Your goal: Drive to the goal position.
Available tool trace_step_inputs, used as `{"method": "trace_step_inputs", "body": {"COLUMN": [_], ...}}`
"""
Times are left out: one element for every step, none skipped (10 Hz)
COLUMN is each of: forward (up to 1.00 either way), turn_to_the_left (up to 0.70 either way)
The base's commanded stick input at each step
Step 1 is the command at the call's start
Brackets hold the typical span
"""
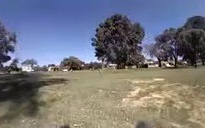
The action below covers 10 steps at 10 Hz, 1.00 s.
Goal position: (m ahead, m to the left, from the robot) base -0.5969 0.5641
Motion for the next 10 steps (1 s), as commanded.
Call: {"method": "trace_step_inputs", "body": {"forward": [0.70,0.70,0.70,0.70,0.70,0.70,0.70,0.70,0.70,0.70], "turn_to_the_left": [0.00,0.00,0.00,0.00,0.00,0.00,0.00,0.00,0.00,0.00]}}
